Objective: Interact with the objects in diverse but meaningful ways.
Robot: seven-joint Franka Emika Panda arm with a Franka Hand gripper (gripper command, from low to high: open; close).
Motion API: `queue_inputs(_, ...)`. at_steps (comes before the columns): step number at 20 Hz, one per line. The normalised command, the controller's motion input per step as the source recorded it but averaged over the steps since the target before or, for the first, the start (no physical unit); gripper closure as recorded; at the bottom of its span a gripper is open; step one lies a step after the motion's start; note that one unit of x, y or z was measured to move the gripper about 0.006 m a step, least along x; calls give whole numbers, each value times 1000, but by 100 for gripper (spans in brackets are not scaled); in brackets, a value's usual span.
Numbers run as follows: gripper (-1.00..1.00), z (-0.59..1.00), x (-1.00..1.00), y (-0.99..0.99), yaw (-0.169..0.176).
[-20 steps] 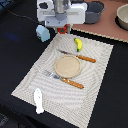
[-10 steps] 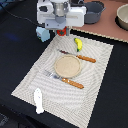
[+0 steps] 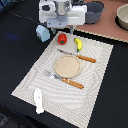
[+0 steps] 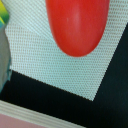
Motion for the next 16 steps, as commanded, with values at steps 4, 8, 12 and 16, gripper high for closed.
queue_inputs(4, -100, 758, 0, 72, -21)
queue_inputs(8, -100, 826, -12, 5, -20)
queue_inputs(12, -100, 514, -139, -4, 0)
queue_inputs(16, -100, 338, -297, -36, 0)
